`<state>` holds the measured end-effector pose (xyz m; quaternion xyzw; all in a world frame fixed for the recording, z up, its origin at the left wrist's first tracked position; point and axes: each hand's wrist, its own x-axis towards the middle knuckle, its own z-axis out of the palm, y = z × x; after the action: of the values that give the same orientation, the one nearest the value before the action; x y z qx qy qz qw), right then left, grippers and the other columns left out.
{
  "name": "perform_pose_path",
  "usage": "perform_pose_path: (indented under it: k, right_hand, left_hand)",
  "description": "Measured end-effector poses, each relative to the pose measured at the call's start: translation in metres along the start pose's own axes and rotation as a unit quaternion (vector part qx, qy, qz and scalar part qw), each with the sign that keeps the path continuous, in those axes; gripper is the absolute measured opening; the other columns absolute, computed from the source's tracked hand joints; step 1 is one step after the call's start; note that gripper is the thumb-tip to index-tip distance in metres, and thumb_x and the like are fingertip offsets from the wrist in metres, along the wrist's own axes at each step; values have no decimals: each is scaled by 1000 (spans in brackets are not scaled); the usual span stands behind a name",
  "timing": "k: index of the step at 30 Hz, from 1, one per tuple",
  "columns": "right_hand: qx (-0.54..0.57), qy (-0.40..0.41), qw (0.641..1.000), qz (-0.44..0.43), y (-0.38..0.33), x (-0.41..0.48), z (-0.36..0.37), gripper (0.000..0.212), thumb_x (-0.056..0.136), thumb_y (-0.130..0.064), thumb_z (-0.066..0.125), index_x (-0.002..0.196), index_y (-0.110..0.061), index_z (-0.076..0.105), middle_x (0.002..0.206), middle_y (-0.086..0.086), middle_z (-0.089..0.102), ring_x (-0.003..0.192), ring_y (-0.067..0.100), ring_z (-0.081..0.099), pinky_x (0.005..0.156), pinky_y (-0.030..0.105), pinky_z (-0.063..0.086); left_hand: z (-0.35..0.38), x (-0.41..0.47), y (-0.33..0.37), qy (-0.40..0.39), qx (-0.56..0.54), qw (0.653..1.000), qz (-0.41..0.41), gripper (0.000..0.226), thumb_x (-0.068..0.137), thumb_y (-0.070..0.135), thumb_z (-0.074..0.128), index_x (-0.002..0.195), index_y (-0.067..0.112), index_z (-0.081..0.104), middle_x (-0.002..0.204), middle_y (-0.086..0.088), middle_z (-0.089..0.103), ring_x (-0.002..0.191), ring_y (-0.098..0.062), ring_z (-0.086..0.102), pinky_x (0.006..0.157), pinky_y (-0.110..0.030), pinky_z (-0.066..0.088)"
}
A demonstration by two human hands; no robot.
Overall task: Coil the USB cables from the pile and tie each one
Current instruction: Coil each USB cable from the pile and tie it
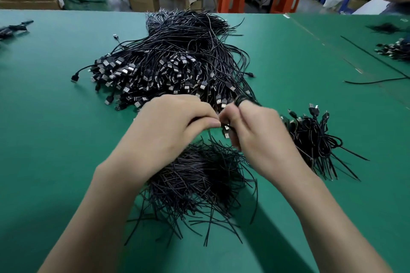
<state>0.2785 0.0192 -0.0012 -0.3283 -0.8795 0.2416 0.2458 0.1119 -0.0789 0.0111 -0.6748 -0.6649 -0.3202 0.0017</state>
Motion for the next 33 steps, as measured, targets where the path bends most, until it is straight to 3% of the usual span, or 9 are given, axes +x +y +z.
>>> perform_pose_path:
  k: [3, 5, 7, 11, 15, 17, 20, 25, 33]
  right_hand:
    - [195, -143, 969, 49, -1, -6, 4, 46, 109, -40, 36, 87, -18, 70, 62, -10, 45, 56, 8, 41, 58, 26, 36]
    - [367, -241, 895, 77, -1, -12, 1, 47, 109, -40, 35, 93, -11, 69, 67, -5, 36, 60, 10, 34, 57, 21, 32]
    - [428, -300, 850, 67, 0, -16, -1, 39, 108, -36, 40, 100, -9, 67, 71, -4, 35, 64, 11, 37, 60, 20, 34]
    - [458, -303, 834, 43, -1, -14, -5, 29, 106, -25, 42, 97, -11, 66, 65, -9, 38, 60, 9, 37, 59, 18, 34]
    - [512, -302, 804, 29, 1, -13, -9, 29, 107, -22, 42, 95, -11, 67, 67, -2, 47, 59, 12, 37, 59, 20, 34]
    - [527, -309, 791, 24, 2, -14, -9, 31, 108, -21, 41, 93, -14, 68, 67, 0, 49, 59, 13, 37, 57, 21, 34]
    - [534, -307, 787, 36, 3, -14, -7, 31, 107, -24, 43, 93, -15, 69, 65, -1, 50, 57, 13, 38, 57, 21, 34]
    - [512, -289, 807, 54, -1, -15, -5, 29, 105, -27, 44, 100, -11, 67, 70, 4, 68, 60, 14, 56, 65, 21, 48]
    - [520, -170, 828, 122, -9, -15, -2, 15, 106, -19, 48, 99, -7, 47, 73, 11, 71, 58, 16, 62, 58, 23, 50]
  left_hand:
    - [-8, -1, -2, 24, -62, 997, -26, 13, 86, 45, 79, 82, 33, 81, 78, 9, 69, 77, -13, 65, 72, -38, 52]
    - [-10, -2, -3, 32, -148, 987, -55, 8, 77, 38, 86, 77, 32, 81, 77, 10, 72, 79, -14, 67, 73, -28, 51]
    - [-10, -3, -6, 34, -200, 975, -85, 10, 72, 38, 89, 73, 34, 80, 77, 10, 74, 77, -9, 68, 70, -19, 49]
    - [2, 0, -5, 50, -334, 930, -142, 18, 67, 35, 90, 78, 29, 78, 74, 9, 74, 67, -2, 63, 64, -14, 49]
    - [16, 1, -5, -30, -464, 874, -143, 41, 80, 27, 75, 120, 20, 73, 105, 5, 79, 100, -6, 72, 87, -16, 53]
    - [18, -1, -7, -78, -452, 882, -109, 32, 90, 24, 66, 114, 6, 76, 115, 6, 78, 111, -6, 71, 93, -15, 51]
    - [17, -2, -12, -65, -445, 888, -99, 30, 89, 20, 66, 98, -6, 77, 105, 9, 80, 102, -3, 73, 89, -14, 52]
    - [18, 0, -11, -28, -440, 889, -125, 11, 86, 22, 79, 75, 26, 80, 89, 2, 79, 85, -8, 71, 80, -20, 55]
    - [31, 1, -10, 27, -462, 869, -173, 9, 80, 35, 78, 83, 28, 83, 75, 5, 73, 69, -4, 61, 63, -18, 52]
